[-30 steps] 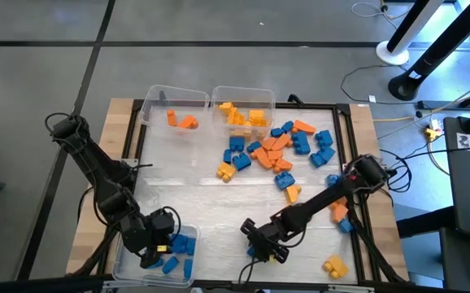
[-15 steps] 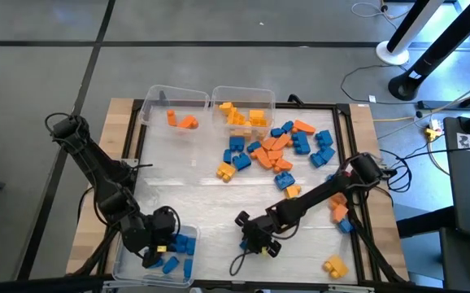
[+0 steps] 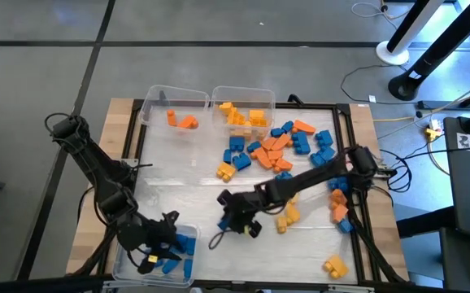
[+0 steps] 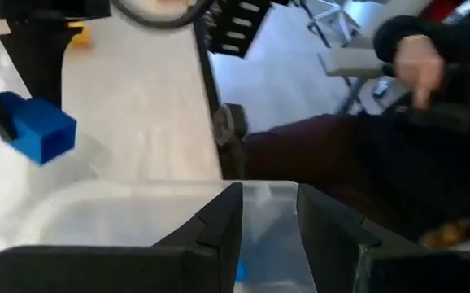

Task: Sort blocks
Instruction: Put the blue game piece into the bottom transparent bin

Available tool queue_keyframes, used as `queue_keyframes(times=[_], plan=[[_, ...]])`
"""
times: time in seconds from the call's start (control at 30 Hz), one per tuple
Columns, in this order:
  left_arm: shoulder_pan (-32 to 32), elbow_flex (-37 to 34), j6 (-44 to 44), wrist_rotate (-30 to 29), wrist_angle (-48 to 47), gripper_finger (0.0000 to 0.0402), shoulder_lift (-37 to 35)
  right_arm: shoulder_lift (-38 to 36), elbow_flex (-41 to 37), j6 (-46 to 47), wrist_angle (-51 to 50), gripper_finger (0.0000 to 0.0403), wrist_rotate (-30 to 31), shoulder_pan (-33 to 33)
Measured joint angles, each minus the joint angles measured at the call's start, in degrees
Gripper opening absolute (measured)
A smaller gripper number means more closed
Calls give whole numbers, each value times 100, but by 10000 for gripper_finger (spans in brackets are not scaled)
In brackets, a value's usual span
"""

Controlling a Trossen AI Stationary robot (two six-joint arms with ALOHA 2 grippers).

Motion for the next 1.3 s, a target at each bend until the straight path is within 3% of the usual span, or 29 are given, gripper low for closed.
queue_keyframes(times=[0.27, 0.73, 0.93, 1.3], plan=[[237, 0, 671, -1030, -34, 107, 0, -2, 937, -608, -191, 155, 39, -432], [342, 0, 2470, -3373, -451, 107, 0, -7, 1408, -697, -194, 166, 1335, -800], [342, 0, 1835, -3499, -1161, 107, 0, -7, 1408, -699, -176, 153, 1805, -795], [369, 0, 1267, -4052, -2060, 107, 0, -7, 1408, -699, -175, 158, 1806, -795]])
